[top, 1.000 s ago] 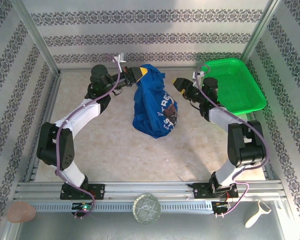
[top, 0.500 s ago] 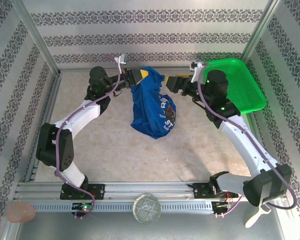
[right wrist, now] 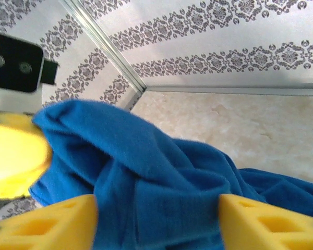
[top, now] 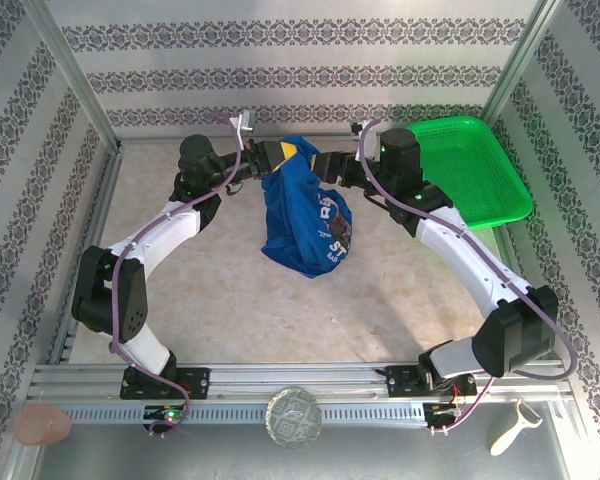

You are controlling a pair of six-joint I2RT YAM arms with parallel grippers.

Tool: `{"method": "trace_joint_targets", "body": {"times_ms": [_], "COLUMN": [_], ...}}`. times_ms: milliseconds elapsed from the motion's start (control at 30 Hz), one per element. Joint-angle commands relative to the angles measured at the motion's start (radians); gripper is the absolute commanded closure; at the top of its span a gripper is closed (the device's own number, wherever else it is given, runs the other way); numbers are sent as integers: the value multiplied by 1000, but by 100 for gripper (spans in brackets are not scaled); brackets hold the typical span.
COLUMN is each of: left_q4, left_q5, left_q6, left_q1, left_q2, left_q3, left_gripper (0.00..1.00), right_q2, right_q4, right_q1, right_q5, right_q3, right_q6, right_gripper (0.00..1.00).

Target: Fold the inside-out t-shirt

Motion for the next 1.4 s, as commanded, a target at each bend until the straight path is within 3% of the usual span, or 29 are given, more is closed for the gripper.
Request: {"method": "trace_joint_targets", "body": {"times_ms": [0,100,133,400,433,500,633,733,833,1000,1067,1367], "left_q4": [76,81,84,64,64,64,70,40,-102,-696,-845,-989], "left_q5": [21,18,13,-40,-54,-76,-94,-110,-146,-342,-421,-431], "left_q6": [-12,-13,-14,22,23,29,38,67,171,610,713,843], "left_q1": [5,5,5,16,19,30,56,67,57,-47,-79,-108], "left_q2": [-44,-43,-40,-20,-16,-11,-24,-73,-158,-275,-262,-133], "left_q3": [-8,-14,-18,-63,-76,-101,-157,-197,-194,-17,60,184], "left_gripper": [100,100,100,100,92,62,41,35,33,28,28,28], "right_q2": [29,40,38,-24,-34,-55,-77,-71,-54,-51,-51,-56], "right_q4": [23,14,8,23,41,74,166,269,335,381,389,403], "right_q1": [8,5,2,-63,-68,-71,-92,-118,-138,-147,-146,-130], "right_q5": [4,-13,-22,-154,-176,-194,-248,-296,-344,-398,-414,-450], "right_q3": [50,77,89,228,238,246,209,143,91,15,-4,-30], "right_q6": [10,9,7,83,104,138,211,267,310,298,299,302], "right_gripper": [56,97,100,100,100,100,100,100,100,100,100,100]}}
